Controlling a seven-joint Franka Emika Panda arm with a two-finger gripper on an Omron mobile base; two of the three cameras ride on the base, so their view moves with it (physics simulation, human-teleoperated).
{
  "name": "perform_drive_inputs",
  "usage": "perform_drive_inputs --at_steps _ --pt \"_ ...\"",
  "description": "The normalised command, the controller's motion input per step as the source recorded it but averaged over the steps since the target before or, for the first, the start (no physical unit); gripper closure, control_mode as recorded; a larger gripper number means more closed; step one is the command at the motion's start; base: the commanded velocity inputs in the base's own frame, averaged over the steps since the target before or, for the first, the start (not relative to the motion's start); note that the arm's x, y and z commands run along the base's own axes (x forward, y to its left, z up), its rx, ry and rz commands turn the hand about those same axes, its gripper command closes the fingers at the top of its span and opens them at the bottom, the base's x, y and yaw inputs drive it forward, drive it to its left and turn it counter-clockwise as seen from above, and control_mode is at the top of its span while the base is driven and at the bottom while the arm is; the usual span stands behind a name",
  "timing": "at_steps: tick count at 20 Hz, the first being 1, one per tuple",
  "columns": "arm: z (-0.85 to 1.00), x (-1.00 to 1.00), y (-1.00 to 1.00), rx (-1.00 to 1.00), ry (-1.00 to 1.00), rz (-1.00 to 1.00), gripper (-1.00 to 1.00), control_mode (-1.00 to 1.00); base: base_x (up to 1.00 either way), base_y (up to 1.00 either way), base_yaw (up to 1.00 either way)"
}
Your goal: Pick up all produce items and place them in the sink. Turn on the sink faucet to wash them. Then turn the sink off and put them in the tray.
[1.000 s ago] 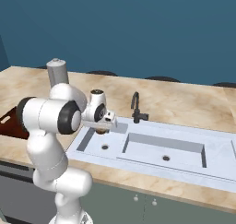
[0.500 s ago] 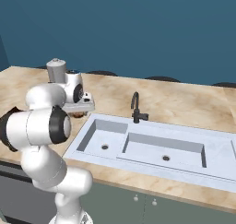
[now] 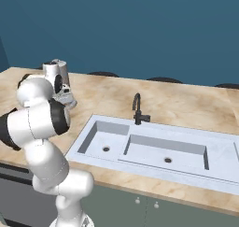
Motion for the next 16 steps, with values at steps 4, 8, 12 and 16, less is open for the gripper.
perform_drive_inputs --at_steps 4,8,12,16 --pt "-0.36 -0.05 1.00 -0.05 0.08 0.40 1.00 -1.00 0.00 0.00 0.00" --pt "-0.46 -0.12 1.00 -0.03 0.09 0.28 1.00 -1.00 0.00 0.00 0.00" --pt "-0.24 -0.16 0.93 -0.03 0.01 0.13 1.00 -1.00 0.00 0.00 0.00" --pt "-0.28 0.08 0.74 -0.09 -0.05 0.01 1.00 -1.00 0.00 0.00 0.00"
